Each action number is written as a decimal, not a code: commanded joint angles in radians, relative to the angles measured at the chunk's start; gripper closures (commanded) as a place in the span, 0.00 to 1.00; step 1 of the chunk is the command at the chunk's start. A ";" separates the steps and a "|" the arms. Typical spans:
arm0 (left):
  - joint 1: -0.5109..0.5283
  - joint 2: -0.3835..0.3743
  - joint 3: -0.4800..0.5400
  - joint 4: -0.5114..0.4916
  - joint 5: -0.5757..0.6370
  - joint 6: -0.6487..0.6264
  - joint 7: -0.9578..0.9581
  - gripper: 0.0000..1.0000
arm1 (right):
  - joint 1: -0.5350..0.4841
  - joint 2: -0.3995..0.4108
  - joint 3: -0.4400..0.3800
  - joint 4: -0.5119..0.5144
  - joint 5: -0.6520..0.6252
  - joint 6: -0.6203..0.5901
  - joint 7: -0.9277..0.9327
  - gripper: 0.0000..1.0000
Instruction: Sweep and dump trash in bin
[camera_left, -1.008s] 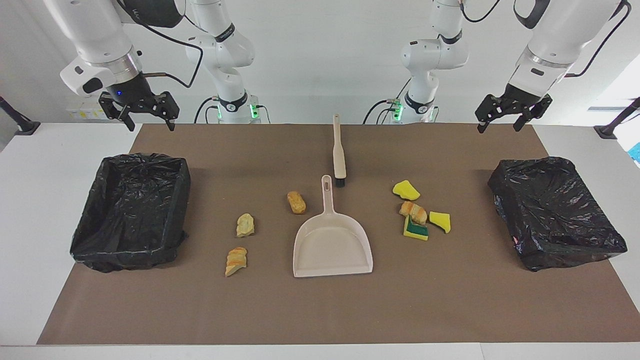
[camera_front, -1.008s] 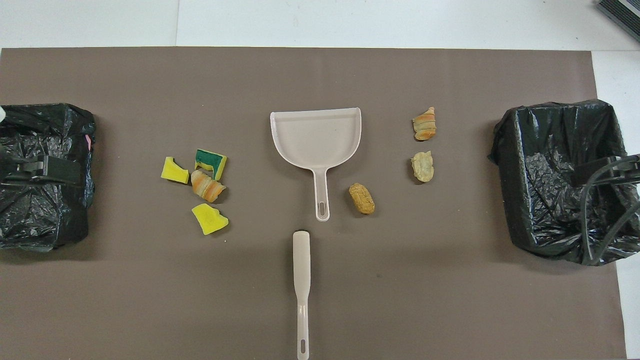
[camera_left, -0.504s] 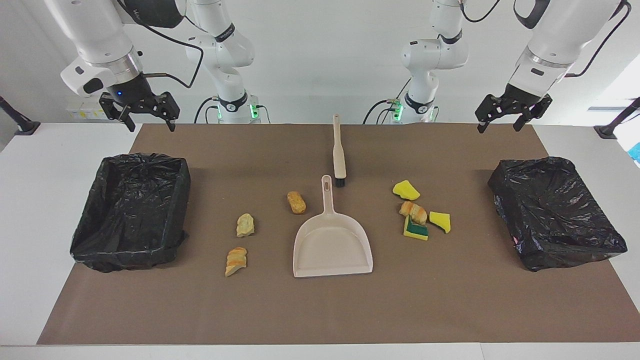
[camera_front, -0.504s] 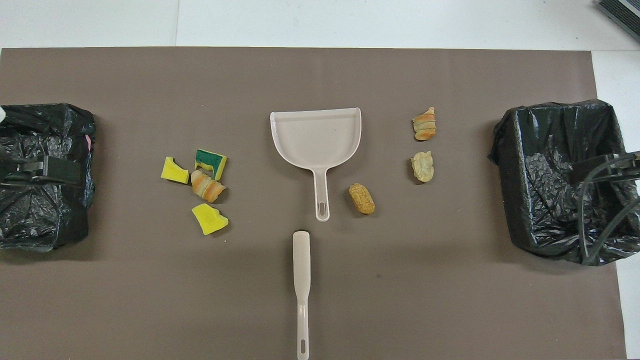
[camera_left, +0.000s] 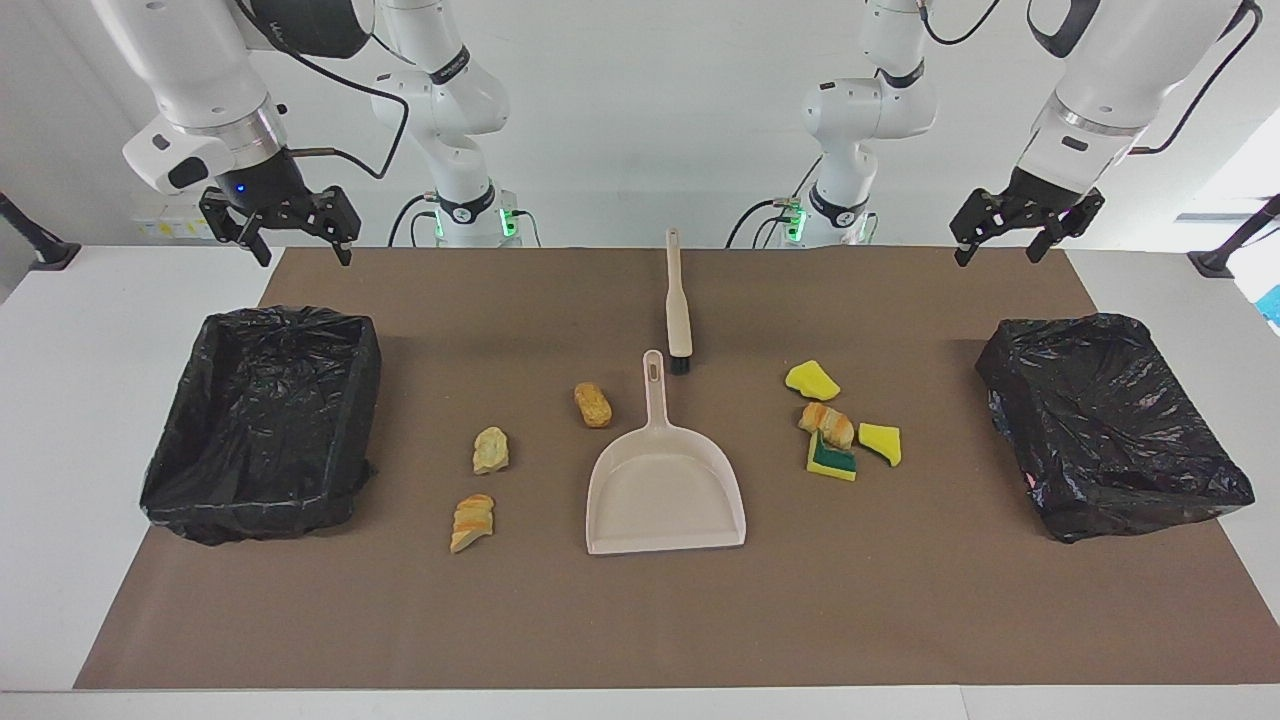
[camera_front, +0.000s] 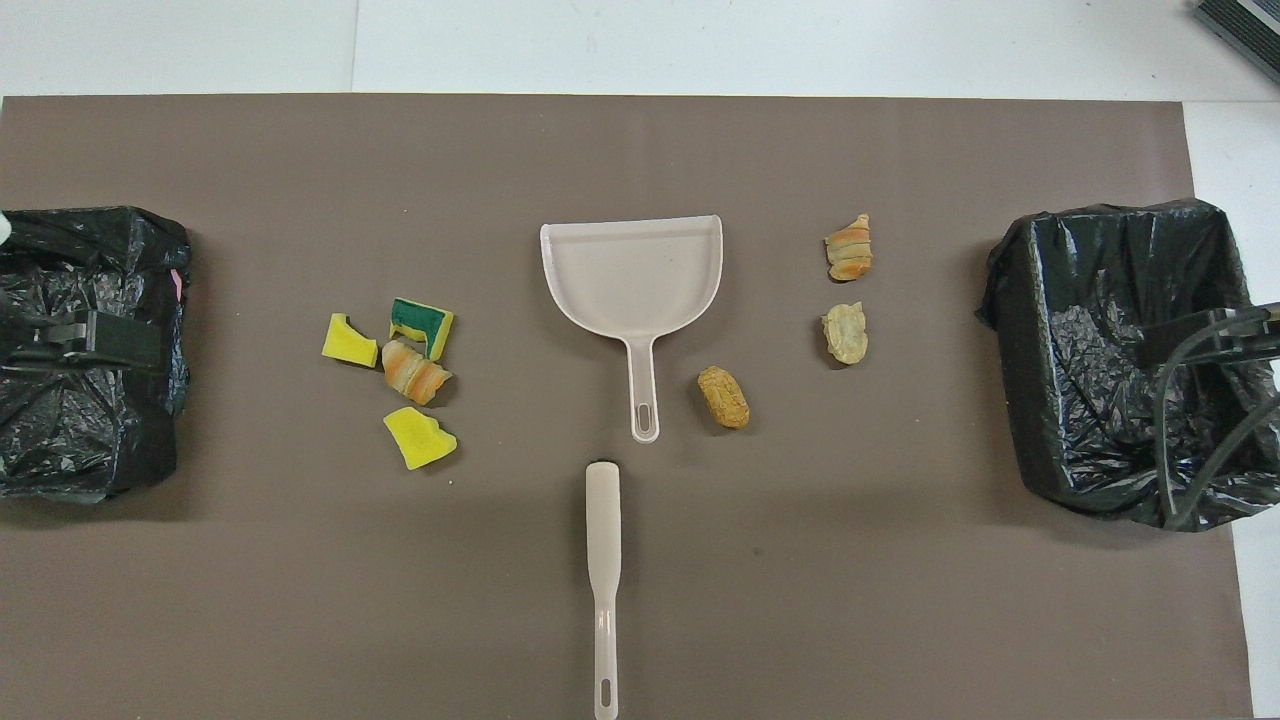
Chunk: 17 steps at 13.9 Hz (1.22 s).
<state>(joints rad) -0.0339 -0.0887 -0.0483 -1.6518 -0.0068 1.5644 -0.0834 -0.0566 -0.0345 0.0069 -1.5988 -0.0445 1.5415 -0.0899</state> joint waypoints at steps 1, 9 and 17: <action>0.002 -0.009 0.002 0.001 -0.001 -0.014 0.001 0.00 | -0.005 -0.033 0.002 -0.044 0.021 0.032 -0.007 0.00; 0.000 -0.009 0.002 0.001 -0.001 -0.024 0.004 0.00 | -0.002 -0.039 0.004 -0.052 0.021 0.034 -0.008 0.00; -0.199 -0.106 -0.016 -0.178 -0.097 -0.007 -0.019 0.00 | 0.000 -0.039 0.004 -0.053 0.021 0.034 -0.008 0.00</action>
<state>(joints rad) -0.1447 -0.1295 -0.0769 -1.7333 -0.0998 1.5359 -0.0857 -0.0534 -0.0447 0.0094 -1.6131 -0.0444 1.5423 -0.0899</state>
